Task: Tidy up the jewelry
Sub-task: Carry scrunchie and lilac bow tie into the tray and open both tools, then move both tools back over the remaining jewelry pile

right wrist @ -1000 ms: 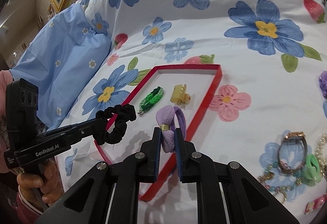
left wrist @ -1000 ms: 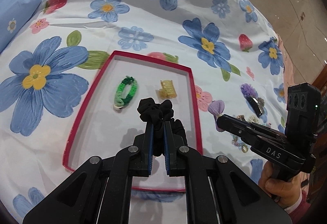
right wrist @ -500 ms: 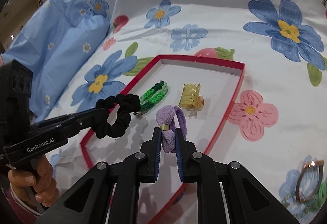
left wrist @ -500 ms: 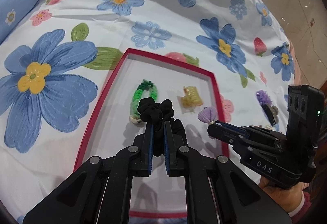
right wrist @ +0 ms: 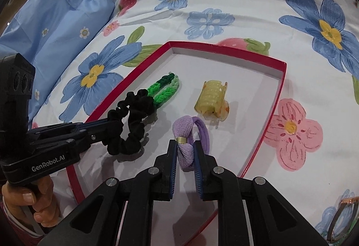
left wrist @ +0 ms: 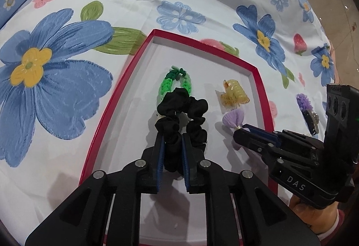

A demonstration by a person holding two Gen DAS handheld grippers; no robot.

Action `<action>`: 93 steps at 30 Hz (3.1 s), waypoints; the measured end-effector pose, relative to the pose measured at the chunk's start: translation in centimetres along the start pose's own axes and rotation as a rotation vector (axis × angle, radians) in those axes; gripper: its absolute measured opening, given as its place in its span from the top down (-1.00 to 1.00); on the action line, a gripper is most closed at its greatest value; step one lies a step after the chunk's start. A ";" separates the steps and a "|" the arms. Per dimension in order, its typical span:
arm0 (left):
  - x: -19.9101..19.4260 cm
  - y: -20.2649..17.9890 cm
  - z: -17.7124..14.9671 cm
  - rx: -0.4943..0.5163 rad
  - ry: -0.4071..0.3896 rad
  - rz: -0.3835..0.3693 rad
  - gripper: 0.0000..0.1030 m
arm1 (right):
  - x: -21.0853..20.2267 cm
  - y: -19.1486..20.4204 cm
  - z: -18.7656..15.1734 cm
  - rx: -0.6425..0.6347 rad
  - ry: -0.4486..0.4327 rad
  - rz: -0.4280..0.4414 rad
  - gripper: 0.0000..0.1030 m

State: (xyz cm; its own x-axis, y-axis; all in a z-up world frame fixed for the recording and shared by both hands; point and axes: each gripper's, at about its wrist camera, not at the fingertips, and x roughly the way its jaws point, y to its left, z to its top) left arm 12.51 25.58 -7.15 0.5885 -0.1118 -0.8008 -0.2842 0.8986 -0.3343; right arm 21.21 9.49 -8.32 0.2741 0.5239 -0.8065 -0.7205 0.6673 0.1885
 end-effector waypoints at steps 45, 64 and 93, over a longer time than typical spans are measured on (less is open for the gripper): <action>-4.7 -13.1 -4.6 0.188 -0.002 -0.074 -0.11 | -17.4 -10.5 -11.1 0.327 -0.235 -0.083 0.01; -2.0 -21.7 -5.6 0.376 0.049 -0.102 -0.14 | -22.5 -17.6 -16.6 0.458 -0.275 -0.203 0.01; 9.6 -30.3 -2.8 0.615 0.168 -0.084 -0.04 | -22.0 -31.5 -18.7 0.704 -0.217 -0.415 0.01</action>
State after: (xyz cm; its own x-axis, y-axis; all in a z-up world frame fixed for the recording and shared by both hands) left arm 24.66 -3.97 -6.14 0.4487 -0.2126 -0.8680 0.2732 0.9574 -0.0932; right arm 26.00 -32.99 -6.96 0.5968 0.2059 -0.7755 0.0104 0.9644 0.2641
